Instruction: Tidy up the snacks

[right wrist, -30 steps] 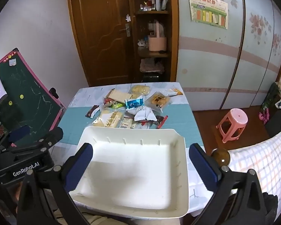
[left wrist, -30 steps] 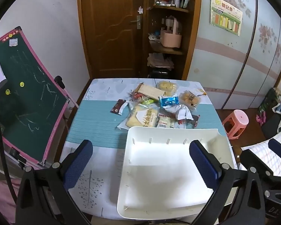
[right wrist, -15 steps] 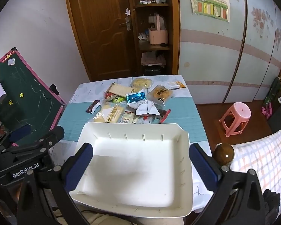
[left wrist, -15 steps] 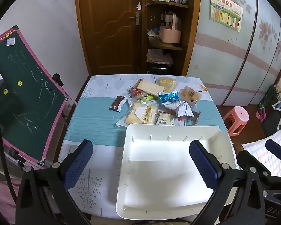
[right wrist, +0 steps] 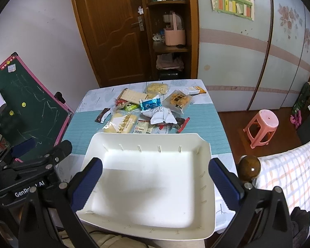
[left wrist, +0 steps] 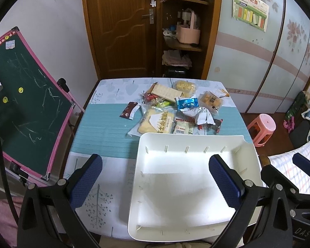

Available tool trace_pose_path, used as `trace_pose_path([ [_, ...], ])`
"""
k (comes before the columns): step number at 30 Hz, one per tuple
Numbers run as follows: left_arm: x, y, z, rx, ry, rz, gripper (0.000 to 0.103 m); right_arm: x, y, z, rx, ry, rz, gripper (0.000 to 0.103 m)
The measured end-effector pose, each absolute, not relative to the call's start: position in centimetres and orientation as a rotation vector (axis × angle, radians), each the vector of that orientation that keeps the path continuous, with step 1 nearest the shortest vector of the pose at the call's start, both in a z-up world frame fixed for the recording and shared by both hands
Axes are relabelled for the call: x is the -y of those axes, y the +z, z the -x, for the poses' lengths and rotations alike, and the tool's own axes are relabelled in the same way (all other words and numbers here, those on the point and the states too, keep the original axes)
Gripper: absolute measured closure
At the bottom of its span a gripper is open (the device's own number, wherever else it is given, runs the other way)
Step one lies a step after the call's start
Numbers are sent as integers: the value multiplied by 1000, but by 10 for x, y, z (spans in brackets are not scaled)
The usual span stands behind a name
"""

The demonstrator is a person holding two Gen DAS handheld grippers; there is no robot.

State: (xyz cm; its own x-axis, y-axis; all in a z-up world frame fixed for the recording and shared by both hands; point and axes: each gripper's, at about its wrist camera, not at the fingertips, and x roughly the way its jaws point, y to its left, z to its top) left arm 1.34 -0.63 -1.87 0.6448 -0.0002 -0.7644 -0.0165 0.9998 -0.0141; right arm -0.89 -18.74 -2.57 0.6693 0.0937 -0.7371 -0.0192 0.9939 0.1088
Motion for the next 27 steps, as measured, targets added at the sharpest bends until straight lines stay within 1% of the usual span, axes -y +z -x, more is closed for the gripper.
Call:
trace_pose_path([
  [27,3,-23,-11,-894,8,28,1,185,-32,1,-893,87,-123,0],
])
